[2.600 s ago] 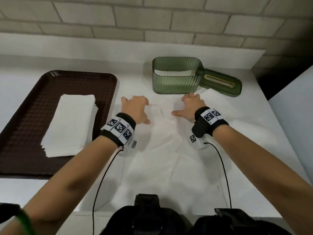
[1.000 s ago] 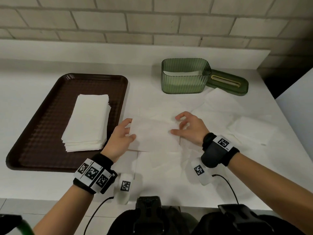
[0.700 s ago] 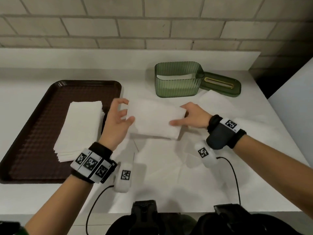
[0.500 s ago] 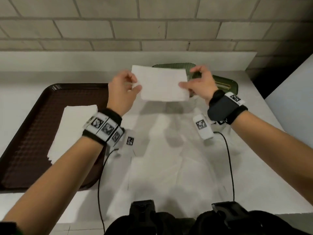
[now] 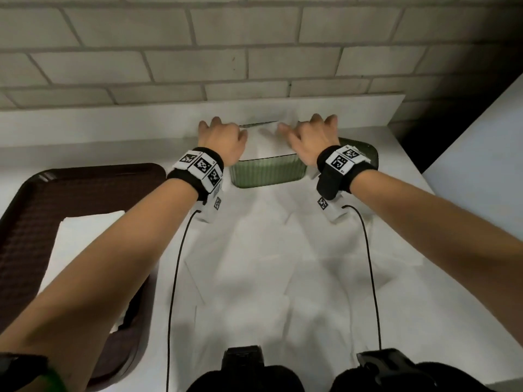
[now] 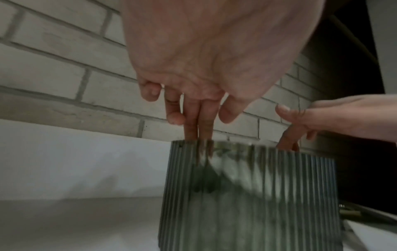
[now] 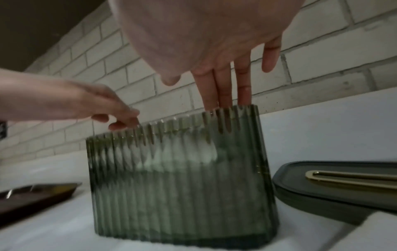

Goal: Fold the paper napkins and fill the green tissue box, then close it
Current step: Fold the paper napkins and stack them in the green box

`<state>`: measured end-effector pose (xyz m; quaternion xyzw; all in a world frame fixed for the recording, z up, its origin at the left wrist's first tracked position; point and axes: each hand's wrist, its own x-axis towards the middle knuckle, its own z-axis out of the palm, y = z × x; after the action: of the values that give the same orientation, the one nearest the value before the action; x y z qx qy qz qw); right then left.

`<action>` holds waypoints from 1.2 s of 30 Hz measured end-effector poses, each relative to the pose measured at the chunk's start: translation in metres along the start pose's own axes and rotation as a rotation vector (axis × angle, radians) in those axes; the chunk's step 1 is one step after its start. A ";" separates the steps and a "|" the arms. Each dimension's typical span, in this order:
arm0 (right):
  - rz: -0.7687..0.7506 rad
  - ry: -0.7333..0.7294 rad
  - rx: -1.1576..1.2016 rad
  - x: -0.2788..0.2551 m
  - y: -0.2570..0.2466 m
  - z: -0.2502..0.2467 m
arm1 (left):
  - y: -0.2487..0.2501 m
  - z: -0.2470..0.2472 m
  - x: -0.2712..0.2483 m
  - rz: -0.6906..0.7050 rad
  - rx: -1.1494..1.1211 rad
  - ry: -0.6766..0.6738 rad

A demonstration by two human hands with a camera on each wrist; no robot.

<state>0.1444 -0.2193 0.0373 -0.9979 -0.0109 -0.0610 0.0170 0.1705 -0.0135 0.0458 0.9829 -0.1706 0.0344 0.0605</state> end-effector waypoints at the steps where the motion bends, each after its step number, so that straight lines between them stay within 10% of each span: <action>1: -0.020 -0.026 -0.025 -0.001 0.000 0.003 | 0.002 0.004 0.003 0.018 0.055 -0.015; 8: -0.117 -0.193 -0.166 0.000 -0.005 0.012 | 0.016 0.017 0.010 0.069 0.286 -0.203; 14: -0.179 -0.054 -0.204 0.007 -0.006 0.005 | 0.021 0.008 0.008 0.091 0.290 -0.103; 26: -0.128 -0.569 -0.026 0.027 -0.027 0.001 | 0.026 0.015 0.015 0.036 0.158 -0.489; 36: -0.116 0.132 0.084 -0.018 -0.021 -0.029 | 0.005 -0.006 -0.045 0.205 -0.078 0.122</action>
<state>0.1225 -0.1993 0.0648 -0.9878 -0.0703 -0.1269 0.0559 0.1263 -0.0020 0.0486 0.9533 -0.2676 0.0934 0.1049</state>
